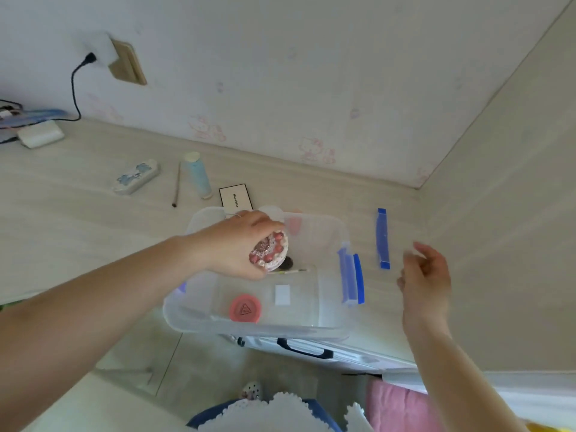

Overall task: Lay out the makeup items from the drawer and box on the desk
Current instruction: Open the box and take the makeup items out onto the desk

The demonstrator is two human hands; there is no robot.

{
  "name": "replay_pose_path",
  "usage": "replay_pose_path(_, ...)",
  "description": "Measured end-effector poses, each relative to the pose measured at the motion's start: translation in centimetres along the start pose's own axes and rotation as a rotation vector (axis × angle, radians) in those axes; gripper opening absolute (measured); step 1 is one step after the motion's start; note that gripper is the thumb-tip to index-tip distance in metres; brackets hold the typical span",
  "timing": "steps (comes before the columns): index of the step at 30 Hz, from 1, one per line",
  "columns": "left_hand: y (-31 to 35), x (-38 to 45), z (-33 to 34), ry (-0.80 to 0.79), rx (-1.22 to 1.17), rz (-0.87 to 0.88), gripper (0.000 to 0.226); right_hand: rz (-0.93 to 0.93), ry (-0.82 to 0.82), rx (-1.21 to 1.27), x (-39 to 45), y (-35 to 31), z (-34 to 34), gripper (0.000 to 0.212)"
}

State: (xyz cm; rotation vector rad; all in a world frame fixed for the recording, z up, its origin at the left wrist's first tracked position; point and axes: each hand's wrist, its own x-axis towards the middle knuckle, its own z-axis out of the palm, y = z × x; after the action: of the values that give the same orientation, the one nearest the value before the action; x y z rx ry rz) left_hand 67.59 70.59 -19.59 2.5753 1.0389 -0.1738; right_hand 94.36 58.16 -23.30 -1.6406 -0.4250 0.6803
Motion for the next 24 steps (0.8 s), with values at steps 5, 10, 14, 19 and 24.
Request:
replay_pose_path(5,-1.6,-3.0,-1.7,0.155,-0.063,-0.039,0.096,-0.59,-0.742,-0.509,-4.6,-4.5,7.4,0.029)
replay_pose_path(10,-4.2,-6.9,-2.5,0.225,-0.128,-0.163,0.093,-1.023,-1.435,-1.547,-5.6,0.7,13.9,0.065)
replay_pose_path(14,-7.1,-10.0,-1.7,0.284,-0.165,-0.296,0.088,-1.328,-1.597,-1.725,-7.2,4.5,15.8,0.051)
replay_pose_path(19,-10.4,-12.9,0.5,0.279,-0.241,-0.426,0.093,-1.497,-1.627,-1.644,-7.1,6.4,16.8,0.04)
replay_pose_path(24,-12.8,-14.1,2.3,0.25,-0.251,-0.506,0.091,-1.225,-1.573,-1.627,-7.2,3.9,17.1,0.056)
